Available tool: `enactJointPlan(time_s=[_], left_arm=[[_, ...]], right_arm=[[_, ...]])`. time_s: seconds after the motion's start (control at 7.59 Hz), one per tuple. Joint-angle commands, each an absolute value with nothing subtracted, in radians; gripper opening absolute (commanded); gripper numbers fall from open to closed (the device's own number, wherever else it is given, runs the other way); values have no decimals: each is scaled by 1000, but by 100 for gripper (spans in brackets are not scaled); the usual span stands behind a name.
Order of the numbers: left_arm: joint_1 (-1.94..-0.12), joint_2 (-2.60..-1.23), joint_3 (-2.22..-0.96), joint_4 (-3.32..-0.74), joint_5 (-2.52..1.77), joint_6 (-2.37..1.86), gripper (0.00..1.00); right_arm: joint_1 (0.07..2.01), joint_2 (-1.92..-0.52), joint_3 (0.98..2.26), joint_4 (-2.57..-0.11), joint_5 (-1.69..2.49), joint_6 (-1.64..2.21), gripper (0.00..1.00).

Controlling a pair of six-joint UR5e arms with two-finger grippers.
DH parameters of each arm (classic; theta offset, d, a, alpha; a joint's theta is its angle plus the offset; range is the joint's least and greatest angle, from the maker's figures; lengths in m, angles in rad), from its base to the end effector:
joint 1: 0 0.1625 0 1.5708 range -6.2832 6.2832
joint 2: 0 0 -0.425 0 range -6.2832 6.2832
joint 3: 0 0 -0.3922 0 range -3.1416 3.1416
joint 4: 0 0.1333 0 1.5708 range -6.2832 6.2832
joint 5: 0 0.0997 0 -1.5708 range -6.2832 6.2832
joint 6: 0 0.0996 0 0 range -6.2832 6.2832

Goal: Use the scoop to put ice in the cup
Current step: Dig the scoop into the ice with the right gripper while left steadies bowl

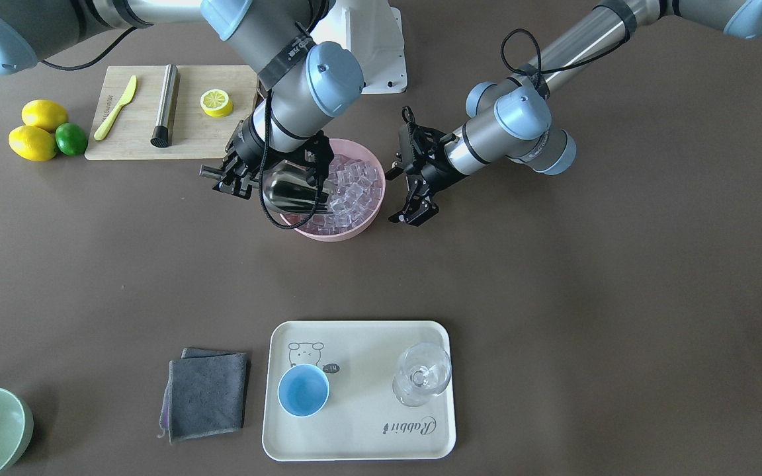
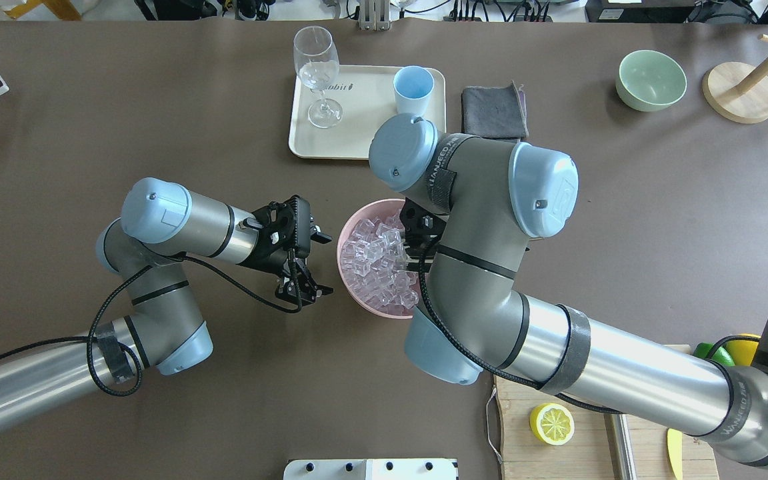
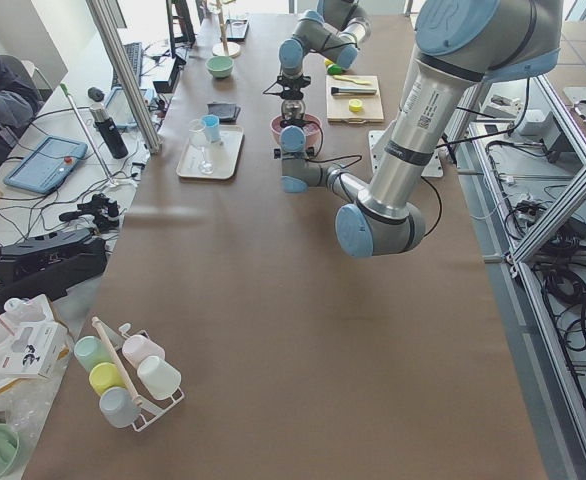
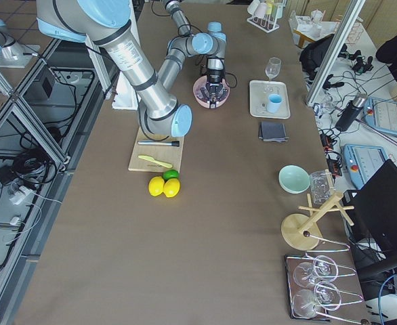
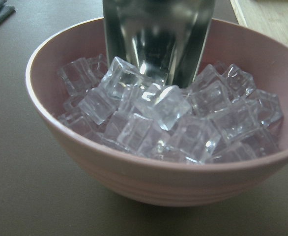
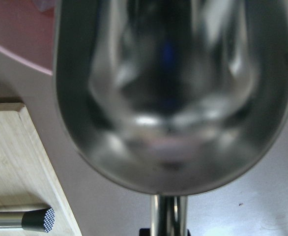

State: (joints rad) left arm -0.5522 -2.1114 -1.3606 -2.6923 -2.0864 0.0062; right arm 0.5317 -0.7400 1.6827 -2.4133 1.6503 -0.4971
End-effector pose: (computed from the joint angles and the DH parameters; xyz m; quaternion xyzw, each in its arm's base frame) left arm 0.5412 -0.4324 0.3109 0.4690 0.4780 0.5021 0.5473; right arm -0.4997 -0.4394 0.2205 0.0376 -0.0516 -0.6948 0.7164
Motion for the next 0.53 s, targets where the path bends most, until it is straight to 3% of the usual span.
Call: enactJointPlan(time_s=[0.0, 0.4], left_arm=[[-552, -2111, -1361, -2691, -2086, 6, 98], [-552, -2112, -1361, -2677, -2085, 6, 98]], right_arm=[[531, -779, 1698, -2320, 1678, -427, 0], [531, -775, 1672, -2246, 1698, -394, 0]])
